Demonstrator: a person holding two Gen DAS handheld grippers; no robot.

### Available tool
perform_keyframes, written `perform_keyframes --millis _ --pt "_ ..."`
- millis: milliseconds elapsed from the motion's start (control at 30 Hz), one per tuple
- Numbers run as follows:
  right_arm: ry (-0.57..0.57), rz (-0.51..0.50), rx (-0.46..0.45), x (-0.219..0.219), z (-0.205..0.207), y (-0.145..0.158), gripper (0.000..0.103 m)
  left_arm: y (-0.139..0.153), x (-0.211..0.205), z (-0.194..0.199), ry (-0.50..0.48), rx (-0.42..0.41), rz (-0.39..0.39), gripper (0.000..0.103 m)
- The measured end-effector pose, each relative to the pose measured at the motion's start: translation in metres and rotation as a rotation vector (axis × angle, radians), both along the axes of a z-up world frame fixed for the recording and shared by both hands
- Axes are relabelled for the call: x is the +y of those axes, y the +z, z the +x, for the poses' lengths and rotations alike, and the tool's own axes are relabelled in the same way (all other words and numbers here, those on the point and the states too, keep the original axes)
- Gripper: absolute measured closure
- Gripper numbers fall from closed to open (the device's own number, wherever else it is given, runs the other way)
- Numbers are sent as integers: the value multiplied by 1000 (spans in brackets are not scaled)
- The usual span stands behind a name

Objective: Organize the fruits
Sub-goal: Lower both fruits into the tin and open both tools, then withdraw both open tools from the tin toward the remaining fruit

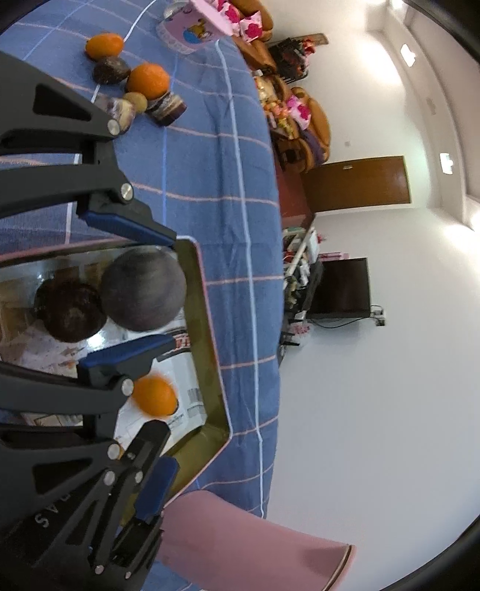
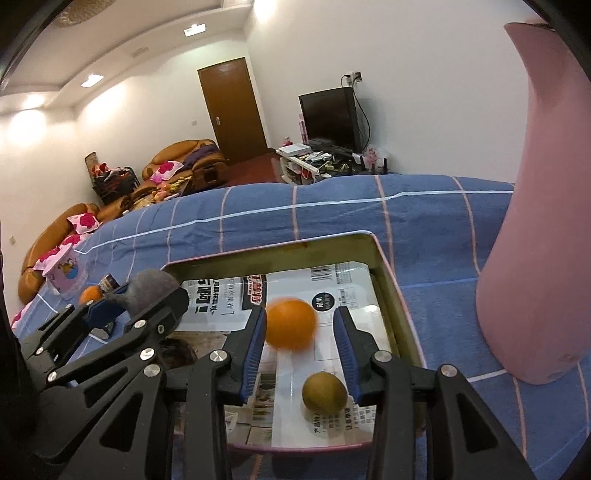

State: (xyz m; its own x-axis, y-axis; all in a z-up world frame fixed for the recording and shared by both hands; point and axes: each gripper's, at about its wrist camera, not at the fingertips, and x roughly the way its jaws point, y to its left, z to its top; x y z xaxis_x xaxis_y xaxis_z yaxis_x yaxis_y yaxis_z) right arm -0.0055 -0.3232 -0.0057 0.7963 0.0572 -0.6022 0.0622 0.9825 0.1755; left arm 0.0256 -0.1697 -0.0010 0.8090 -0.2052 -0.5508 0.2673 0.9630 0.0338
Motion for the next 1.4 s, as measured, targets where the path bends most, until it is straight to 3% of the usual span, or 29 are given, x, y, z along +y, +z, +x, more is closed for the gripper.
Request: perform_keyframes --millis 100,167,200,300,333,433,633,833,1100,1400 --pt "-14 10 -23 -2 -4 3 63 4 -1 -6 28 -62 41 35" --pt "-40 33 -69 -8 -12 9 62 6 2 -8 44 -86 39 18" --pt "-51 43 -86 -10 -15 12 61 8 5 -9 48 -90 28 16" --pt "-113 55 -153 -18 -27 19 40 12 11 -11 61 -109 -3 1" --pt "-128 61 -177 -20 -31 22 28 15 12 -13 51 -120 -14 0" --pt "-168 42 -240 -19 -42 29 24 17 11 -20 44 -148 3 0" --pt "-197 -50 -263 -9 -47 35 23 18 10 -25 36 -182 37 0" --pt "-272 -173 -374 1 -60 38 18 17 21 -26 62 -187 31 0" --pt "-284 -173 -344 -2 -53 34 15 10 25 -31 74 -187 72 0" --pt "-292 -176 -339 6 -64 33 15 11 43 -36 82 -181 41 0"
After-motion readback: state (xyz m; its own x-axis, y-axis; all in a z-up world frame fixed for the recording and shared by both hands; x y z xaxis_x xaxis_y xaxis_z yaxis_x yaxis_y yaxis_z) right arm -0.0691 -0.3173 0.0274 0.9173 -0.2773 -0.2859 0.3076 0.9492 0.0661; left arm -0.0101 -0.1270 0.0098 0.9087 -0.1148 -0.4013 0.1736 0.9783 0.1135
